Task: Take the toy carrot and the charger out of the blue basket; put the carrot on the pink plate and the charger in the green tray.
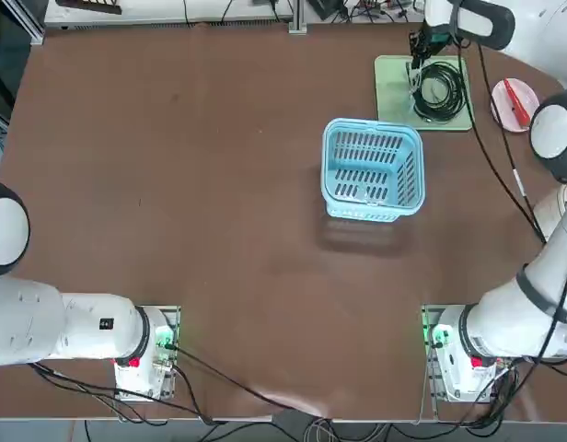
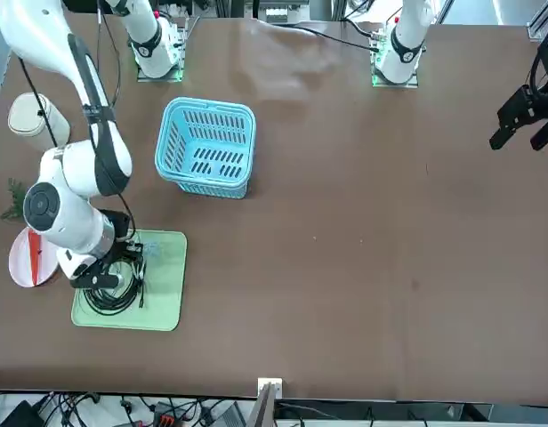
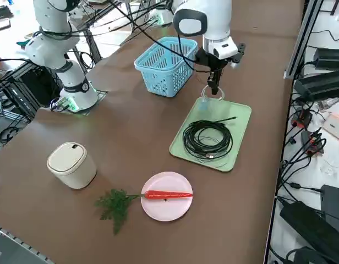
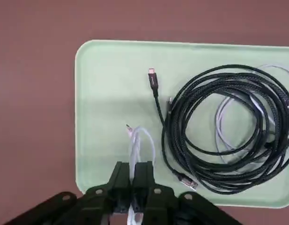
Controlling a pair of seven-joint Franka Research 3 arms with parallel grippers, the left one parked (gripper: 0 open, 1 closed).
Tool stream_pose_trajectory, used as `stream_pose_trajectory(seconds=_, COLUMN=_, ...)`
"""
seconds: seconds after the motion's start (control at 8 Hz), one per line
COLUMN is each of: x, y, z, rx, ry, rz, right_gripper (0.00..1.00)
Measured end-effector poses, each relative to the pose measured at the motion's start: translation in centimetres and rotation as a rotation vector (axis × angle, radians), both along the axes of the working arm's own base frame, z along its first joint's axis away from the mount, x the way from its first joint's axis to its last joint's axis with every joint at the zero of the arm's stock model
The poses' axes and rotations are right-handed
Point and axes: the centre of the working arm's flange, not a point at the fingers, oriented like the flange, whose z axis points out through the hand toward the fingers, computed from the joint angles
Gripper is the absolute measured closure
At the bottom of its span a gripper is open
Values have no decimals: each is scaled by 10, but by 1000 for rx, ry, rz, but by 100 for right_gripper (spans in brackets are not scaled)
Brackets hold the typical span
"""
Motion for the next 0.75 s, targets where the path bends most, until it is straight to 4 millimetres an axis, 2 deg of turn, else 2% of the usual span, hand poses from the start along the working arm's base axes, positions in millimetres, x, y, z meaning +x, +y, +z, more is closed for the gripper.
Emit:
stream_pose_trajectory(seconds=0.12, x=2, y=-7, z=-5, rx=1, ry=6, rz=-2, right_gripper=96)
stream_pose_trajectory(seconds=0.5, x=3, y=-11, z=-8, rx=1, ry=9, rz=33, right_gripper=95)
stream_pose_trajectory(seconds=0.75, x=4, y=-26, z=-12, rx=1, ry=12, rz=48, right_gripper=89)
